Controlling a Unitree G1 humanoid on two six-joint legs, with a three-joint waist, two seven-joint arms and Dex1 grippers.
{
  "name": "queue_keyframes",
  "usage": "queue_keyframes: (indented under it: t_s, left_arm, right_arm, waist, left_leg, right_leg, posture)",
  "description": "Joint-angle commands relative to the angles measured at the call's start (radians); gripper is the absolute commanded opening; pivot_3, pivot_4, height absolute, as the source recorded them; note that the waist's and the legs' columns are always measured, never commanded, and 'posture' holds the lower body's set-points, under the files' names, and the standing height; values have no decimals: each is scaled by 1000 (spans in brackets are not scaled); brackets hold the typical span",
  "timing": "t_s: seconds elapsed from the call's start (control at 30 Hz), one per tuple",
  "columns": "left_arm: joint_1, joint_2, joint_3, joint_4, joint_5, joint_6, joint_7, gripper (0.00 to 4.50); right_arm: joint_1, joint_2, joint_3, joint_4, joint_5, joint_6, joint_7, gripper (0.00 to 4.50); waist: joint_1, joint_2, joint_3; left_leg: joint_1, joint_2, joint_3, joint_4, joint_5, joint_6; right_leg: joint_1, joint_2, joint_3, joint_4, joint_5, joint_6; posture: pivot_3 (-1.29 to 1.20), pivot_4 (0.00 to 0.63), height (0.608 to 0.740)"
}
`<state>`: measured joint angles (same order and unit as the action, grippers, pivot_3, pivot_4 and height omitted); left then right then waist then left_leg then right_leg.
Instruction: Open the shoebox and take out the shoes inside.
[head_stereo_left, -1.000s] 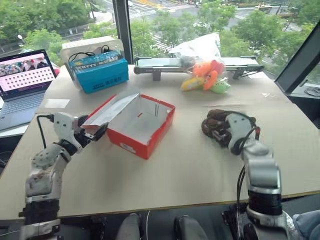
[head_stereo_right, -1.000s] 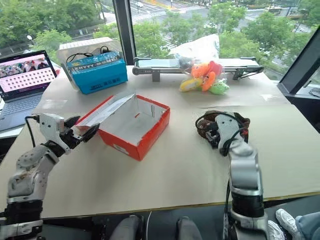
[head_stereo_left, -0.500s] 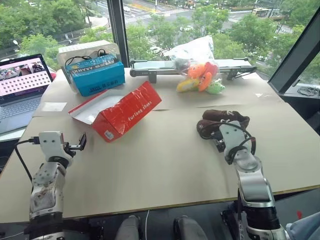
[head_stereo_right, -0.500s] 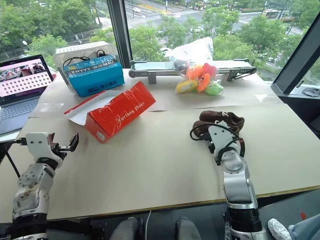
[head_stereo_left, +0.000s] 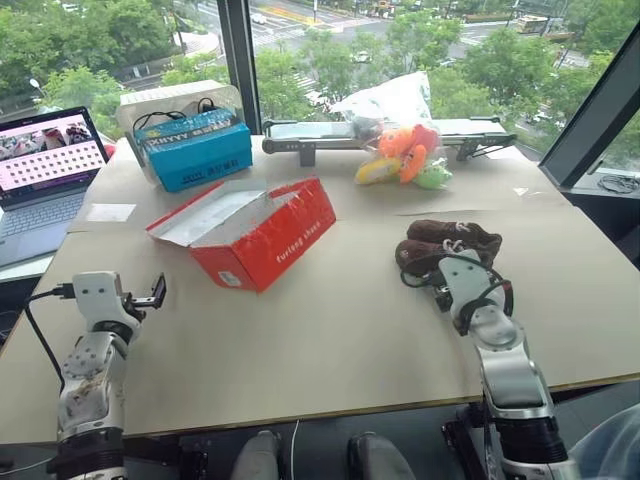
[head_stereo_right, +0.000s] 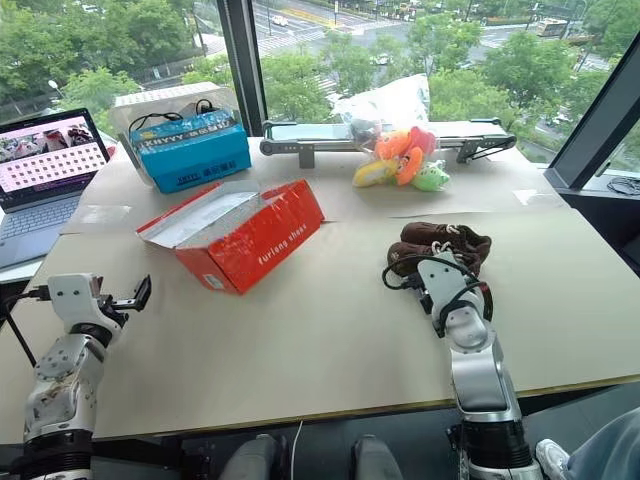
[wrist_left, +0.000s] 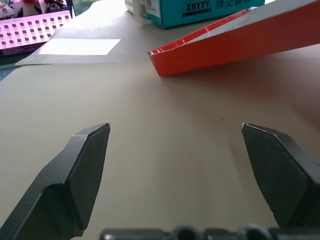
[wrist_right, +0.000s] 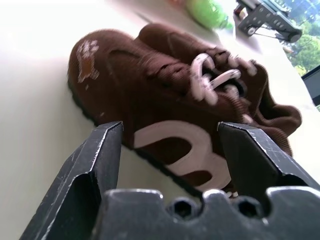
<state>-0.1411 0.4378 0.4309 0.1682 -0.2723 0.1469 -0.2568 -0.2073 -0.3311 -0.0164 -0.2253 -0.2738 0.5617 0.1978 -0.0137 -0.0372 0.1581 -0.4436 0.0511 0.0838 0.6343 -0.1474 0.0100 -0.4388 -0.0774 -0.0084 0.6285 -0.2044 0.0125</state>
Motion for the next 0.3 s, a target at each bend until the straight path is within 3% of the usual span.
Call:
queue_keyframes:
  t_s: [0.03,0.3]
  left_arm:
    - [-14,13,4,-14,-3,-28,-11,4500]
    - [-35,10,-6,13,-18,-45,-59,4500]
  right_arm:
    - [0,-16,-13,-45,-5,-17,-11,3606]
    - [6,-20,-31,-32,4,-31,-25,3606]
  waist:
    - [0,0,0]
    - [0,0,0]
  left_leg:
    - [0,0,0,0,0,0]
    - [0,0,0,-1,0,0]
  right_leg:
    - [0,0,0,0,0,0]
    - [0,0,0,-1,0,-1]
  posture:
    - [0,150,740]
    - [0,150,740]
